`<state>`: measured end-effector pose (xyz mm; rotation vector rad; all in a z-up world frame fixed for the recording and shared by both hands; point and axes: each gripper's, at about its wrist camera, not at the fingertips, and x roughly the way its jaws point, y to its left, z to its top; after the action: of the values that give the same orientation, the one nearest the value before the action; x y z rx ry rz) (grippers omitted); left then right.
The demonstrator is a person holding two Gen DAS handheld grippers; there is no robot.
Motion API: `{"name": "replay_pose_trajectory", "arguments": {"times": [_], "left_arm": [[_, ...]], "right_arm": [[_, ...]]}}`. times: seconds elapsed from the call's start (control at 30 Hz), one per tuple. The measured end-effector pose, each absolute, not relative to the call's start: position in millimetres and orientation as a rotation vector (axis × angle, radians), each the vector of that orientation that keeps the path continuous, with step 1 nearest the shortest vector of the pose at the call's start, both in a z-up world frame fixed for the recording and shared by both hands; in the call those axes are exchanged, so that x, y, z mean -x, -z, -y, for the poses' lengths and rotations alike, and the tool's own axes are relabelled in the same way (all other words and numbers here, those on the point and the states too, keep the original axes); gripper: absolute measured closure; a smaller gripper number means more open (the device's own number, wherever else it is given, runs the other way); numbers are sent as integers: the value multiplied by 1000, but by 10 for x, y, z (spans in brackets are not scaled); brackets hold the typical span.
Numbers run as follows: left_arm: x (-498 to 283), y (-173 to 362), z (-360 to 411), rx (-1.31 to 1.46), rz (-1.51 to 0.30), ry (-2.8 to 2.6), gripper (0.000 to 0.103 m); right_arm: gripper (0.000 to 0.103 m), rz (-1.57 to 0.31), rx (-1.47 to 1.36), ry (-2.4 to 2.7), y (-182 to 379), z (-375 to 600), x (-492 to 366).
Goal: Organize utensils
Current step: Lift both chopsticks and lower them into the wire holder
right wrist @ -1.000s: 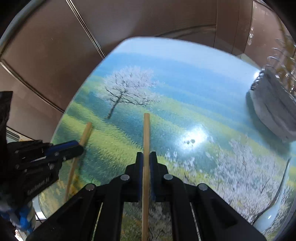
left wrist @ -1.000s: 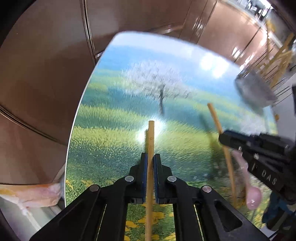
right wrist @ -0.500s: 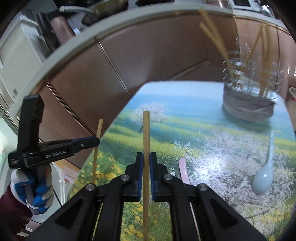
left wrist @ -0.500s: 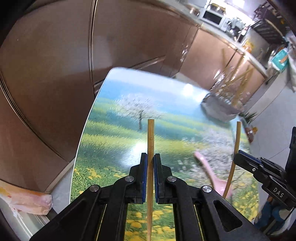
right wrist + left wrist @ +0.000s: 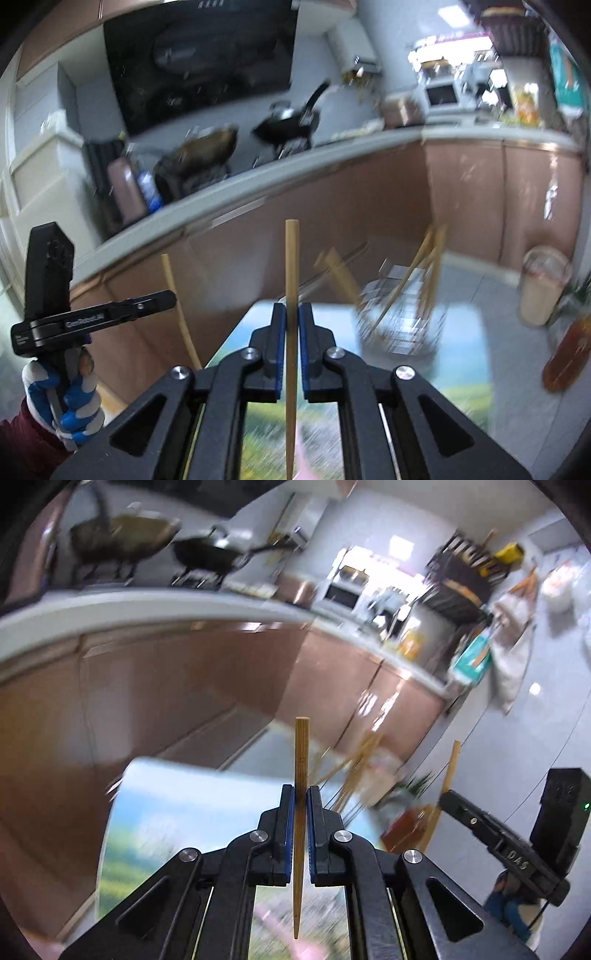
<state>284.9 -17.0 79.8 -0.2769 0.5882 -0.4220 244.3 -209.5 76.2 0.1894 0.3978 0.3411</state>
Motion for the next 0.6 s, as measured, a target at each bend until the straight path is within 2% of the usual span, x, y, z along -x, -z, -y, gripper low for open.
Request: {"name": "replay_pose_trajectory", "arguments": {"times": [0.17, 0.27, 0.37, 0.6], "left_arm": [[-3277, -1210, 646, 262, -477, 460, 97], [-3578, -1291, 948, 243, -422, 471, 97], [-3778, -1258, 1211, 218, -388, 464, 97], [-4256, -720, 1717, 111, -388, 403, 97]], "right_arm": [[97, -275, -177, -281, -1235, 2419, -2774], [97, -213, -180, -253, -1329, 2576, -2995], [97, -170, -176, -207, -1249, 2703, -3261], [97, -149, -150, -90, -733, 2863, -3812]]}}
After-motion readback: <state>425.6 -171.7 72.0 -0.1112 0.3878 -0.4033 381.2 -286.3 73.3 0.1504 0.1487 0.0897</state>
